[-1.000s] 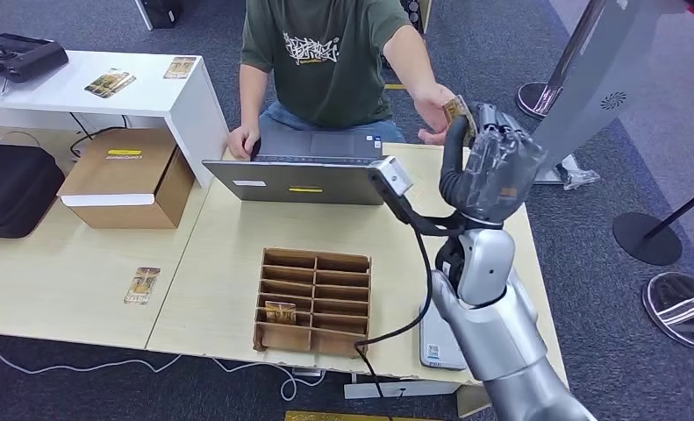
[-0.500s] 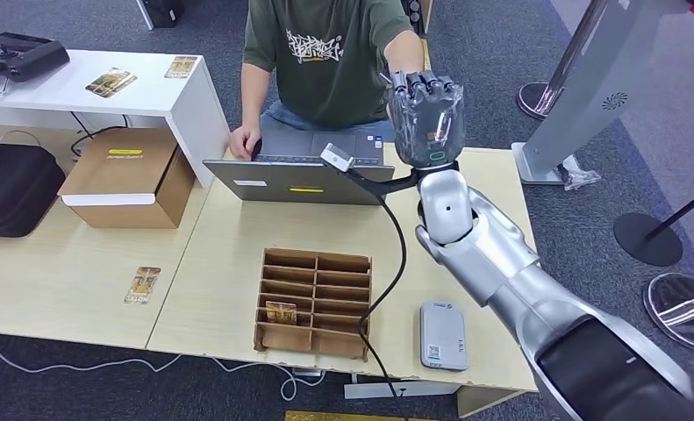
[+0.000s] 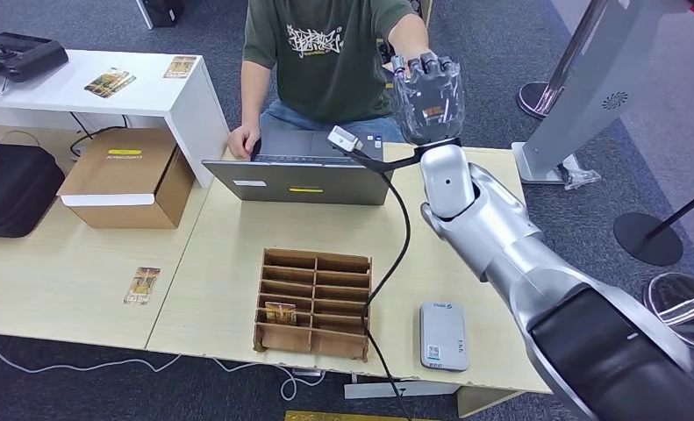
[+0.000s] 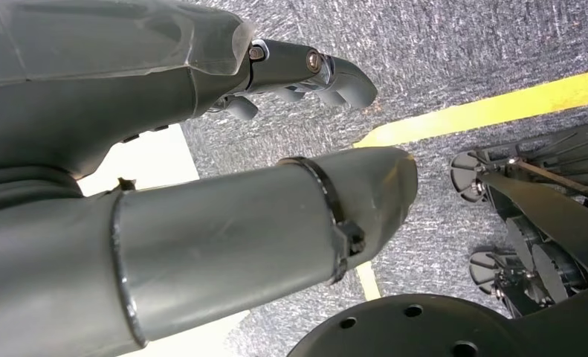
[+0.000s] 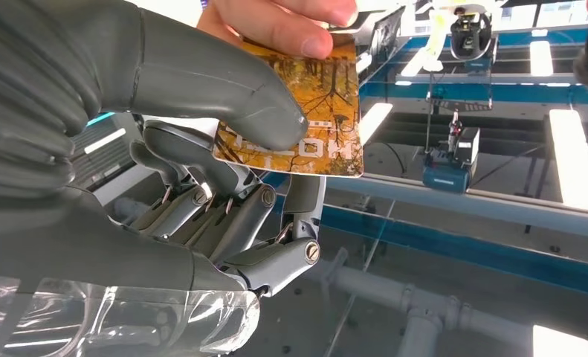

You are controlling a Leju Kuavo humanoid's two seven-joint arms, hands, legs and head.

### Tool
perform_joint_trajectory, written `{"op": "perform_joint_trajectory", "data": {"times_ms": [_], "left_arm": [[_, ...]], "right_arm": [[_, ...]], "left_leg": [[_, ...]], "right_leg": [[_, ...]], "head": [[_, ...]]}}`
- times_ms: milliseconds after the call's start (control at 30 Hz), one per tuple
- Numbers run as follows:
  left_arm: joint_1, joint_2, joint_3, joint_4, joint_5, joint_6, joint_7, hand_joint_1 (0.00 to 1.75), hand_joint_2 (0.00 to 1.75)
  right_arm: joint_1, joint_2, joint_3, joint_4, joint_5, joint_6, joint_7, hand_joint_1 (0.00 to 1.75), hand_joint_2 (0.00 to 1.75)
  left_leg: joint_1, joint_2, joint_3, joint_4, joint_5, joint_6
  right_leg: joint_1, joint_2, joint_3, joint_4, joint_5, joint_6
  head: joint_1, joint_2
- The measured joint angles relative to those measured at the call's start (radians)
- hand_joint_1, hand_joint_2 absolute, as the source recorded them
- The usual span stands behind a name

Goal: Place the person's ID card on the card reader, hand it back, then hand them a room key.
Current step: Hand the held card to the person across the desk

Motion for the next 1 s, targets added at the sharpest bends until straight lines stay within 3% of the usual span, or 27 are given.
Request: {"op": "perform_joint_trajectory", "data": {"times_ms": [133, 267, 767, 1000], "left_arm": [[0.000, 0.000, 0.000, 0.001, 0.000, 0.000, 0.000, 0.00, 0.00], [0.000, 0.001, -0.001, 0.002, 0.000, 0.000, -0.001, 0.00, 0.00], [0.000, 0.001, -0.002, 0.003, 0.002, 0.002, 0.000, 0.00, 0.00], [0.001, 0.000, -0.002, 0.003, 0.011, 0.012, 0.002, 0.00, 0.00]], "right_arm": [[0.000, 0.001, 0.000, 0.005, 0.000, 0.000, -0.002, 1.68, 1.75], [0.000, 0.001, 0.000, 0.006, 0.000, 0.000, 0.000, 0.00, 1.75], [0.026, -0.007, -0.002, -0.032, 0.000, 0.000, 0.056, 0.00, 1.75], [0.119, -0.090, -0.009, -0.277, 0.000, 0.000, 0.163, 0.00, 1.75]], "left_leg": [[0.000, 0.000, 0.000, 0.000, 0.000, 0.000], [0.000, 0.000, 0.000, 0.000, 0.000, 0.000], [0.000, 0.001, 0.000, 0.000, 0.000, 0.000], [0.000, 0.001, 0.000, 0.000, 0.000, 0.000]], "right_leg": [[0.000, 0.000, 0.000, 0.000, 0.000, 0.000], [0.000, 0.000, 0.000, 0.000, 0.000, 0.000], [0.000, 0.001, -0.001, 0.000, 0.000, 0.000], [0.000, 0.001, -0.001, 0.000, 0.000, 0.000]], "head": [[0.000, 0.000], [0.000, 0.000], [0.000, 0.000], [0.000, 0.000]]}}
